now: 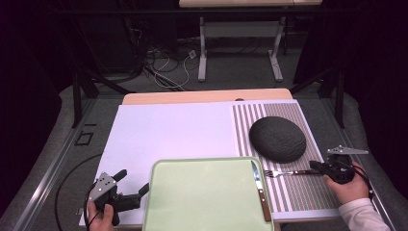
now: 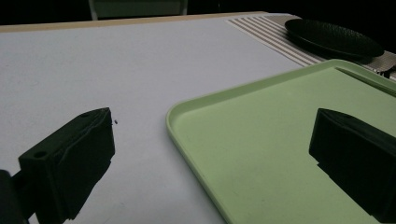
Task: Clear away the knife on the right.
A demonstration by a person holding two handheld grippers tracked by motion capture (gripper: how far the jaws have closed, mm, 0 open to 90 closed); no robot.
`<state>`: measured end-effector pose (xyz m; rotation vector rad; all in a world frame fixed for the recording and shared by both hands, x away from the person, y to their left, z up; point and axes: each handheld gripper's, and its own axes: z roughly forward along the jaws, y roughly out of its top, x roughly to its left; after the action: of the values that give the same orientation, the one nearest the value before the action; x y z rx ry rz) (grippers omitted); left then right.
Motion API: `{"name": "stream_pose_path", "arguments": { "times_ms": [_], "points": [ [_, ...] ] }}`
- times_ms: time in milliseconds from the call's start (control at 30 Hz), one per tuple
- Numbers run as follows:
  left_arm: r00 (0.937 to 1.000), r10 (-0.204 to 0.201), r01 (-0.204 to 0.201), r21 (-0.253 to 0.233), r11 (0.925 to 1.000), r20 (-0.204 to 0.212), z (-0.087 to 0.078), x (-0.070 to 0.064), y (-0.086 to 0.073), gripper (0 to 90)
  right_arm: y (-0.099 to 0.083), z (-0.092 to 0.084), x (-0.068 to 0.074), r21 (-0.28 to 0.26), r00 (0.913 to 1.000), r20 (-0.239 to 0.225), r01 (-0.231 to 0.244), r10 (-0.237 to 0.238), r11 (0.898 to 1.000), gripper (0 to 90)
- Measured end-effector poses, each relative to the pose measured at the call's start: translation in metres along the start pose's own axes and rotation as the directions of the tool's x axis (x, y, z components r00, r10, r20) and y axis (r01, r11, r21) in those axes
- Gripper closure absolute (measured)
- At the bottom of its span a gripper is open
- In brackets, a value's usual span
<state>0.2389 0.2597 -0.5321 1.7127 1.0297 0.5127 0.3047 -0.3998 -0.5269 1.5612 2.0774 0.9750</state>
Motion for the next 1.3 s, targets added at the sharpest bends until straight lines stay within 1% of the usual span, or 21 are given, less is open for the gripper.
{"name": "stream_pose_path", "arguments": {
  "times_ms": [100, 133, 300, 333, 367, 533, 667, 700, 733, 767, 867, 967, 1067, 1100, 1133, 1300],
  "points": [
    [1.0000, 0.000, 0.000, 0.000, 1.0000, 0.000, 0.000, 0.000, 0.000, 0.4, 0.000, 0.007, -0.002, 0.001, 1.0000, 0.002, -0.005, 0.005, 1.000, 90.0],
    [1.0000, -0.001, 0.001, 0.000, 1.0000, 0.000, 0.000, 0.000, 0.000, 0.4, 0.000, 0.008, -0.003, 0.001, 1.0000, 0.003, 0.003, -0.003, 1.000, 90.0],
    [1.0000, 0.000, 0.000, 0.000, 1.0000, 0.000, 0.000, 0.000, 0.000, 0.4, 0.001, 0.017, -0.005, 0.009, 0.9999, 0.011, 0.006, -0.006, 1.000, 90.0],
    [1.0000, 0.001, -0.001, 0.000, 1.0000, 0.000, 0.000, 0.000, 0.000, 0.4, 0.001, 0.018, -0.006, 0.012, 0.9998, 0.012, 0.013, -0.013, 1.000, 90.0],
    [1.0000, 0.001, -0.001, 0.000, 1.0000, 0.000, 0.000, 0.000, 0.000, 0.4, 0.001, 0.020, -0.006, 0.016, 0.9999, 0.015, 0.007, -0.007, 1.000, 90.0],
    [1.0000, 0.003, -0.003, 0.001, 1.0000, 0.000, 0.000, 0.001, 0.000, 0.4, -0.003, 0.023, -0.010, 0.042, 0.9998, 0.019, 0.004, -0.005, 0.999, 90.0],
    [1.0000, 0.001, -0.001, 0.002, 1.0000, 0.000, 0.000, 0.000, 0.000, 0.4, -0.008, 0.022, -0.013, 0.065, 0.9998, 0.017, -0.010, 0.009, 0.998, 90.0],
    [1.0000, 0.003, -0.003, 0.002, 1.0000, 0.001, 0.000, 0.000, 0.000, 0.4, -0.009, 0.022, -0.014, 0.066, 0.9999, 0.011, -0.006, 0.006, 0.998, 90.0],
    [1.0000, 0.004, -0.004, 0.003, 1.0000, 0.000, 0.000, 0.000, 0.000, 0.4, -0.010, 0.021, -0.014, 0.071, 0.9998, 0.011, -0.018, 0.017, 0.997, 90.0],
    [1.0000, 0.004, -0.004, 0.003, 1.0000, 0.001, 0.000, 0.000, 0.000, 0.4, -0.011, 0.020, -0.014, 0.068, 0.9996, 0.019, -0.024, 0.022, 0.997, 90.0],
    [1.0000, 0.004, -0.004, 0.003, 1.0000, 0.000, 0.000, 0.000, 0.000, 0.4, -0.013, 0.016, -0.015, 0.076, 0.9998, 0.010, -0.020, 0.020, 0.997, 90.0],
    [1.0000, 0.003, -0.003, 0.002, 1.0000, 0.000, 0.000, 0.000, 0.000, 0.4, -0.016, 0.013, -0.013, 0.078, 0.9995, 0.013, -0.029, 0.028, 0.997, 90.0],
    [1.0000, 0.004, -0.004, 0.003, 1.0000, 0.001, 0.000, 0.000, 0.000, 0.4, -0.019, 0.010, -0.012, 0.079, 0.9997, 0.000, -0.023, 0.023, 0.997, 90.0],
    [1.0000, 0.004, -0.004, 0.004, 1.0000, 0.001, 0.000, 0.000, 0.000, 0.4, -0.020, 0.010, -0.011, 0.080, 0.9998, 0.004, -0.022, 0.021, 0.997, 90.0],
    [1.0000, 0.004, -0.004, 0.004, 1.0000, 0.001, 0.000, 0.000, 0.000, 0.4, -0.022, 0.008, -0.010, 0.082, 0.9997, -0.005, -0.022, 0.023, 0.996, 90.0],
    [1.0000, 0.004, -0.004, 0.004, 1.0000, 0.001, 0.000, 0.000, 0.000, 0.4, -0.024, 0.006, -0.007, 0.084, 0.9999, -0.007, -0.015, 0.015, 0.996, 90.0]
  ]
}}
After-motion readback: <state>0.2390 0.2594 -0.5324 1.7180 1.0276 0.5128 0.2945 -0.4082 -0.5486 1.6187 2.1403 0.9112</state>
